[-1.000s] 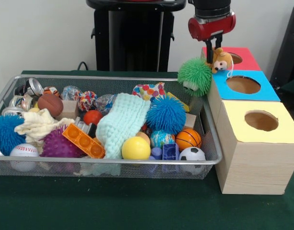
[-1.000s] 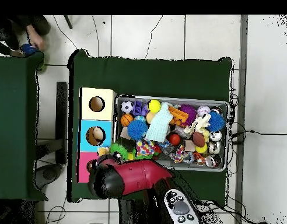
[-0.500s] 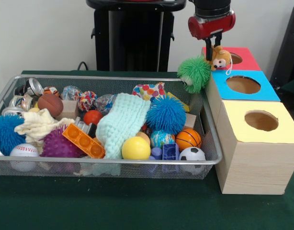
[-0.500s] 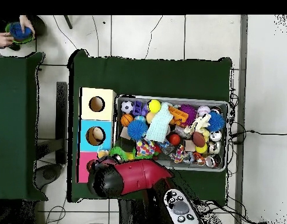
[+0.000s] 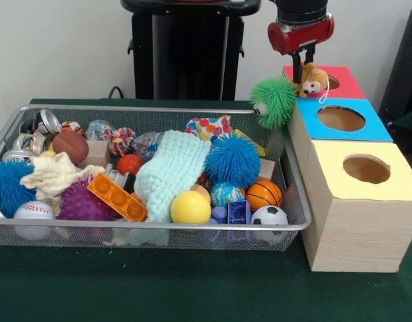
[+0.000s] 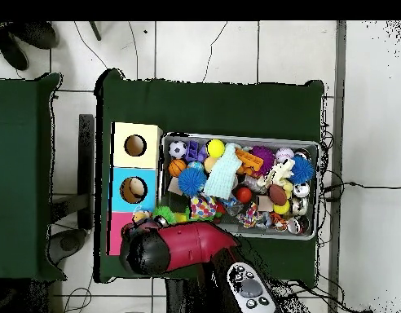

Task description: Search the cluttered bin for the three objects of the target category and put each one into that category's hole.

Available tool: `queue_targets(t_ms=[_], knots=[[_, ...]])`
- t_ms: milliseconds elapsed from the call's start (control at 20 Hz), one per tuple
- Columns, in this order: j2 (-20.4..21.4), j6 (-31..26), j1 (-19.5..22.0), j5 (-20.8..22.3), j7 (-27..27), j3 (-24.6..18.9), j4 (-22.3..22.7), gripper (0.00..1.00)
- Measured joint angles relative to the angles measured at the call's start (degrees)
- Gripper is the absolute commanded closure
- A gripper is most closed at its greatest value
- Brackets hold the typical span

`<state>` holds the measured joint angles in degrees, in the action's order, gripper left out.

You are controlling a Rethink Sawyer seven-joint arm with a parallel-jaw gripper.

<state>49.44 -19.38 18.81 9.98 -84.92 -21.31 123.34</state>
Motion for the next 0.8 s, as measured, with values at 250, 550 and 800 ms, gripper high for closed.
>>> queue_targets(t_ms=[250, 550, 800], knots=[[-0.4, 0.0, 0.0, -0.1, 0.0, -0.5, 0.0, 1.00], [-1.0, -0.1, 0.0, -0.9, 0.0, -1.5, 0.0, 1.00], [-1.4, -1.1, 0.0, -2.6, 0.0, -2.5, 0.2, 1.00]])
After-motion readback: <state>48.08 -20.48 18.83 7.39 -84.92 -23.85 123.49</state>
